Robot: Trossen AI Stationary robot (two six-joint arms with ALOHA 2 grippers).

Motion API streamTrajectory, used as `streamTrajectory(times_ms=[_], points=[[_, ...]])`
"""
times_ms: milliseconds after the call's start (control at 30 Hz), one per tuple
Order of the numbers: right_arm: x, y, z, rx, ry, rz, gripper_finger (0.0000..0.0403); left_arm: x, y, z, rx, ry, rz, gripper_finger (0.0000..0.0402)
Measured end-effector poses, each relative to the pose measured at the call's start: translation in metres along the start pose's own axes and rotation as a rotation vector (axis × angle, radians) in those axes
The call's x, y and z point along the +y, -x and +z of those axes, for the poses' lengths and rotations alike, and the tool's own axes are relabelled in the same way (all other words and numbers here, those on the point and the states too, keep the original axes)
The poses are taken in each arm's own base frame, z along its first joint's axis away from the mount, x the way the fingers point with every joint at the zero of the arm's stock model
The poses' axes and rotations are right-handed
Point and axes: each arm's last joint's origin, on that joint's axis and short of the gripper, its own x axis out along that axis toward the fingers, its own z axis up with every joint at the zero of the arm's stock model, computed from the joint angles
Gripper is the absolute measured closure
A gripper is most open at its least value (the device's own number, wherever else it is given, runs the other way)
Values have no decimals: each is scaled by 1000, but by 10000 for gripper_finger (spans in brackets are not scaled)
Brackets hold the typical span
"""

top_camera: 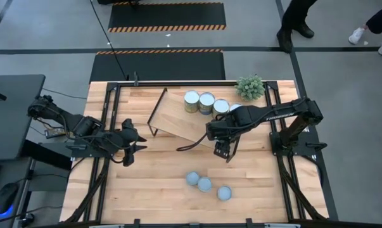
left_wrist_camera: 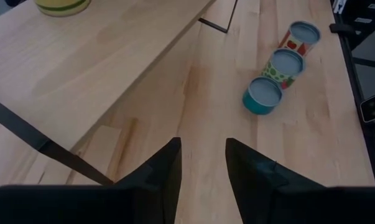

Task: Pick and place cans onto a shelf
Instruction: Put the canned mixed vegetables on the shelf

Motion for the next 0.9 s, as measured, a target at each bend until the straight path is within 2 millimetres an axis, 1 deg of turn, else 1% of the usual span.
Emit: streamTrajectory(times_ms=[367, 567, 733, 900], points=[[-1, -1, -2, 20, 1, -19, 99, 0, 0, 0, 0, -1, 0, 272], [-2, -4, -1, 30, 9, -35, 68, 0, 0, 0, 0, -1, 0, 272], [-2, 6, 3, -30, 6, -42, 42, 0, 0, 0, 0, -8, -1, 272], [-1, 18, 8, -83, 5, -35, 37, 0, 0, 0, 0, -12, 0, 272]])
